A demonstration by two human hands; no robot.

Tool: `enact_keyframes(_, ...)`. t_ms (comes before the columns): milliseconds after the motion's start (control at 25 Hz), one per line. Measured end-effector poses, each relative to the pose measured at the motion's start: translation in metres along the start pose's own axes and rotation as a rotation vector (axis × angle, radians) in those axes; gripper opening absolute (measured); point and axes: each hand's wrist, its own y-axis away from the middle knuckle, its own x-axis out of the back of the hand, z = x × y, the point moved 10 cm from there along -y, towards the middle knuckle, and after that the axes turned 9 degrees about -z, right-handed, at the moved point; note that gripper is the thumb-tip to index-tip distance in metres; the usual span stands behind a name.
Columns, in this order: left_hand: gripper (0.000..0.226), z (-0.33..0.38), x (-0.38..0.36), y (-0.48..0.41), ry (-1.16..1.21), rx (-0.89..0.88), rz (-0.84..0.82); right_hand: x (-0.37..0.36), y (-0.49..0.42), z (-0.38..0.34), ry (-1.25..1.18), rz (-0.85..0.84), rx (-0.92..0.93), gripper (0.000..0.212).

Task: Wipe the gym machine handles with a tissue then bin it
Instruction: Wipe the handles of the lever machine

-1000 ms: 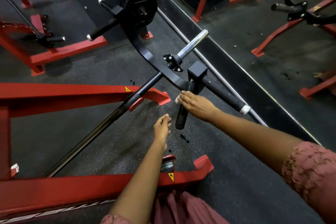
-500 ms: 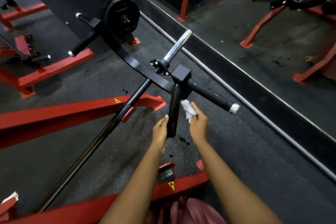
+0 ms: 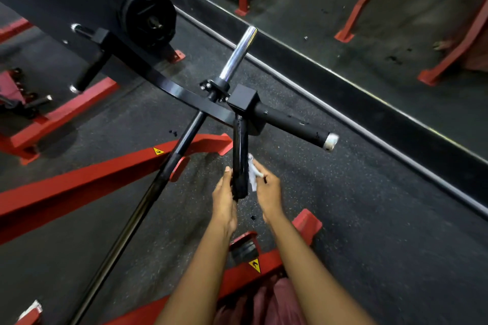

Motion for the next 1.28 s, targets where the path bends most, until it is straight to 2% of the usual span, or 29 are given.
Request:
enact_keyframes(200,0.026,0.003,0.0,0.002,-0.023,-0.002,0.004,-0.006,-0.037,-0.049,-0.021,0.02,0.068,0.045)
enact_keyframes(320,0.021,0.002,0.0,0.005,-0.041,-0.004,-0.034,-0.007,-0.005,-0.023,0.074,0.012,0.039,0.048)
enact_keyframes(600,0.027,-0.003,0.006,0.017,-0.086,-0.024,-0.112,-0.01,0.059,0.037,0.004,0.155,-0.071,0.047)
enact_keyframes(680,0.031,-0.004,0.012,0.018,-0.143,-0.033,-0.11,-0.015,0.07,0.049,-0.137,0.177,-0.16,0.044)
enact_keyframes(840,0.03,0.002,0.017,0.014,-0.216,-0.036,-0.102,-0.043,0.073,0.044,-0.79,0.231,-0.347,0.037)
enact_keyframes(960,0.031,0.007,0.021,0.017,-0.313,-0.067,-0.037,-0.046,0.078,0.041,-0.967,0.255,-0.399,0.037)
enact_keyframes(1160,0.04,0.005,0.022,0.017,-0.331,-0.141,0.026,-0.035,0.068,0.038,-0.769,0.199,-0.415,0.032)
enact_keyframes(1240,0.041,0.003,0.024,0.017,-0.349,-0.175,0.057,-0.022,0.06,0.026,-0.498,0.14,-0.334,0.028)
enact_keyframes(1280,0.041,0.003,0.024,0.017,-0.352,-0.198,0.068,-0.009,0.055,0.013,-0.27,0.121,-0.236,0.033)
